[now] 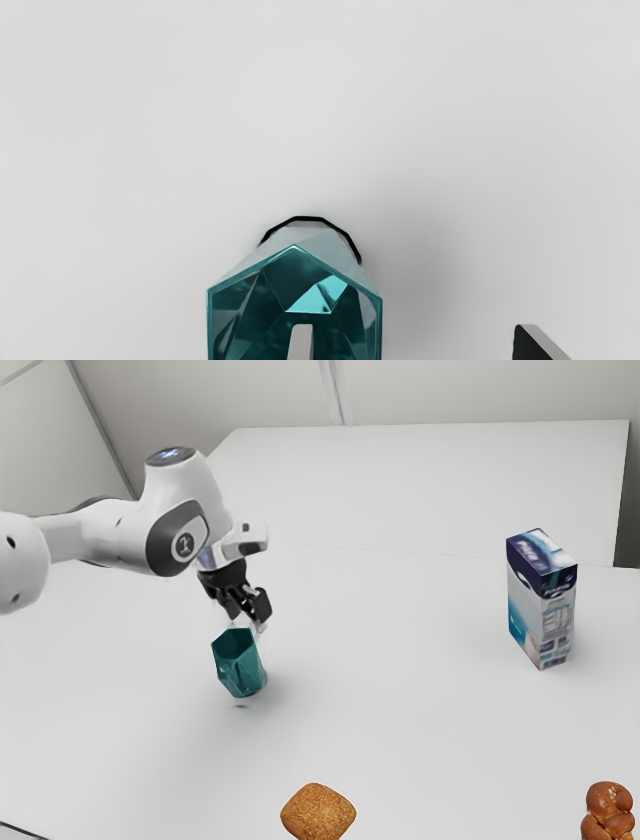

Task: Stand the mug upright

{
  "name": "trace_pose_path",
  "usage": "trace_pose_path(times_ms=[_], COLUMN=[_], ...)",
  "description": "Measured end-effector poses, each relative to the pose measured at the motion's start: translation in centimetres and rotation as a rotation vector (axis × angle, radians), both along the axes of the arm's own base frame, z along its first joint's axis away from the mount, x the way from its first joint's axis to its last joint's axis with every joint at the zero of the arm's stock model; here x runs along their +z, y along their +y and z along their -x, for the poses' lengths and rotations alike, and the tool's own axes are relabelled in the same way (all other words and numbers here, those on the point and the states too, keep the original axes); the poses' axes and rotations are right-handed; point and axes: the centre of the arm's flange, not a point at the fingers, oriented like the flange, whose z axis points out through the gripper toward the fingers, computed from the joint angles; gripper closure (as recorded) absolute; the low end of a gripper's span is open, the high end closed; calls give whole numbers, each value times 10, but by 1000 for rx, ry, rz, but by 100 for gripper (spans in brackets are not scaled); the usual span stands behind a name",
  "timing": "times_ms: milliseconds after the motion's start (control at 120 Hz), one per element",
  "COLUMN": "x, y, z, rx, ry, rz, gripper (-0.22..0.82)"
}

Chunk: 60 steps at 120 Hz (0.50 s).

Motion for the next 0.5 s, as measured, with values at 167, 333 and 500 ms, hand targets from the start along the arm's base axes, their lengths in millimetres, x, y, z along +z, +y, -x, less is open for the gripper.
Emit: trace_pose_path(times_ms=[167, 333, 500], x=[70, 139, 184], y=[-3, -5, -8], z=[-29, -37, -44], rx=[19, 41, 62], ry=[-52, -85, -56], rz=[24, 38, 56], gripper=[9, 4, 2])
